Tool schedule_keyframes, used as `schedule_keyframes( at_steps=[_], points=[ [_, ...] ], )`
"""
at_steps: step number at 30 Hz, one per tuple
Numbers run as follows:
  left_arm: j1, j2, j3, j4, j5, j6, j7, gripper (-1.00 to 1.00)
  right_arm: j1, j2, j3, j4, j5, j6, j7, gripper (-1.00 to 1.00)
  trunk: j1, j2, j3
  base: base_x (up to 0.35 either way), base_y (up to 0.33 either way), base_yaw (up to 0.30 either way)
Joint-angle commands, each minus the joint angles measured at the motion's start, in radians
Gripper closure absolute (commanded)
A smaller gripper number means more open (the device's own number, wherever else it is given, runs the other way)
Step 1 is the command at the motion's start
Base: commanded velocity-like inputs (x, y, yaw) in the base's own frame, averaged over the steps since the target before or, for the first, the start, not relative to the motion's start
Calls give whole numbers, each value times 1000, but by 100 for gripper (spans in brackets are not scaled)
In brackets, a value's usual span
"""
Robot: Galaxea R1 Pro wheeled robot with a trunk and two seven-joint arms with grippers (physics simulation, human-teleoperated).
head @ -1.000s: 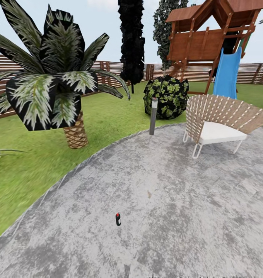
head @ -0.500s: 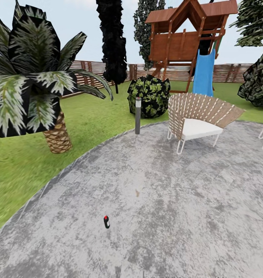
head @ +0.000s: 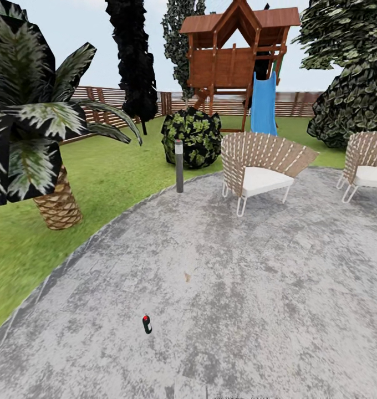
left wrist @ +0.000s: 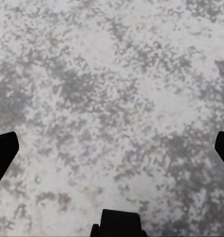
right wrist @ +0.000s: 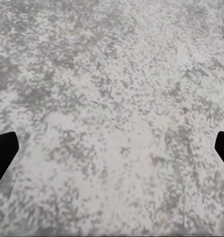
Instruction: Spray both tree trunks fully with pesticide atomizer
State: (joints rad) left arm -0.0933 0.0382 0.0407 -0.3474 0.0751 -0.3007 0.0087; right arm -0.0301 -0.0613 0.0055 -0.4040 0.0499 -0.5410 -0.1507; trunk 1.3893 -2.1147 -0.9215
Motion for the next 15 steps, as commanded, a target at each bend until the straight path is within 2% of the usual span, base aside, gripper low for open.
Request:
schedule_keyframes(
  at_steps=[1, 8, 15],
  points=[
    [0, 0, -2, 1, 8, -3, 1, -100, -1, 0, 1, 1, 5, -2, -6, -100, 0, 0, -1, 0, 207, -264],
    [0, -1, -4, 1, 4, -3, 1, -100, -1, 1, 0, 1, 7, -2, -6, -100, 0, 0, -1, 0, 62, -251],
    [0, -11, -19, 2, -4, -2, 0, -100, -1, -3, 0, 2, 8, -2, -6, -100, 0, 0, -1, 0, 2, -56]
  ],
)
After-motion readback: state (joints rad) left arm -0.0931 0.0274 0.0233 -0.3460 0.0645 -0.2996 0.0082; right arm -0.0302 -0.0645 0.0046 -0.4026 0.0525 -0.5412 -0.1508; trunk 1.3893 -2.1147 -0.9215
